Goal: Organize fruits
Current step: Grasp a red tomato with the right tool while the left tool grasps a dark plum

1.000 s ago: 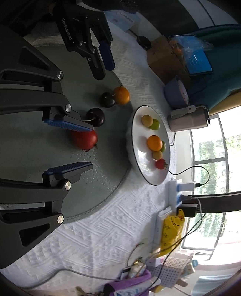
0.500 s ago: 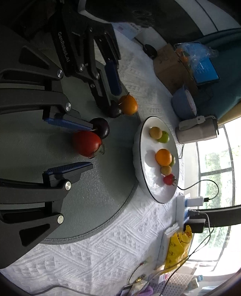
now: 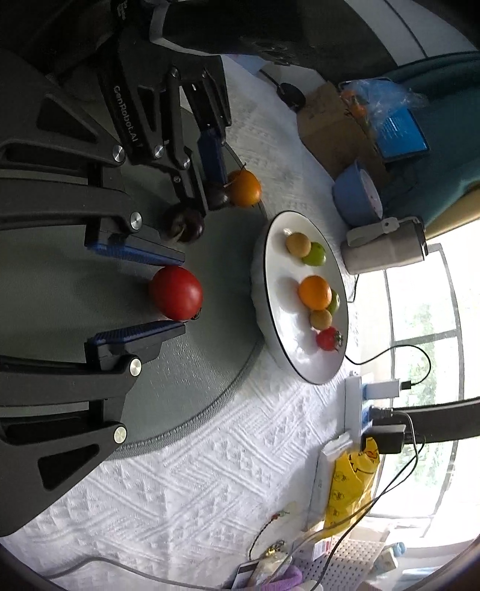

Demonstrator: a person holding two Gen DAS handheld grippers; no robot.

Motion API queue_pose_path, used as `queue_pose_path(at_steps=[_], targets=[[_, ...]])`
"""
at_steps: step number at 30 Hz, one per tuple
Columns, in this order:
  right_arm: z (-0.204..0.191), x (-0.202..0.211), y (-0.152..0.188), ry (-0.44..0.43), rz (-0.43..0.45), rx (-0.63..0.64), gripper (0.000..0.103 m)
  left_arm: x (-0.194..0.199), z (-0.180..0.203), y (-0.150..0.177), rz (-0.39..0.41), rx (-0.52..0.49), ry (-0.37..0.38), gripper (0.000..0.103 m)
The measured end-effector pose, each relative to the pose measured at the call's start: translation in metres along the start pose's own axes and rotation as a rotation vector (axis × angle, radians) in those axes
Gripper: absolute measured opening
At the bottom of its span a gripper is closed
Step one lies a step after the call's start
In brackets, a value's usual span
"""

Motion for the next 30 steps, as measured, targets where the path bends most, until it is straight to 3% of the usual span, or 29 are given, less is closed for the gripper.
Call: queue_pose_path(at_steps=[7, 11, 16, 22, 26, 30], targets=[[0.002, 0.005, -0.004, 0.021, 0.014, 0.004, 0.032, 0.007, 0.002, 0.0, 0.021, -0.008, 0.018, 0.027], [0.003, 0.011, -0.009, 0.036, 0.032, 0.008, 0.024, 0.016, 0.005, -0.003, 0.042, -0.013, 0.032, 0.027], [0.004, 0.011, -0.012, 0.052, 0.036, 0.015, 0.022, 0.026, 0.005, -0.01, 0.068, -0.016, 0.04, 0.027], [0.004, 0.006, -0.013, 0.016, 0.024, -0.021, 0.023, 0.032, -0.001, -0.012, 0.085, -0.016, 0.038, 0.027], [-0.001, -0.002, -0.017, 0.014, 0.01, -0.018, 0.031, 0.034, -0.005, -0.011, 0.086, -0.004, 0.041, 0.027], [-0.005, -0.008, -0.022, -0.003, 0.004, -0.016, 0.033, 0.036, -0.007, -0.012, 0.091, -0.002, 0.042, 0.027]])
Point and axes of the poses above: each gripper's, at about its wrist camera, not at the fingertips, and x roughly against the way its jaws point, z to its right, y to its underside, the point moved 4 cm from there along -x, roughly the way its jaws point, and after that the axes turned 1 degree about x, right-handed, at the moved point
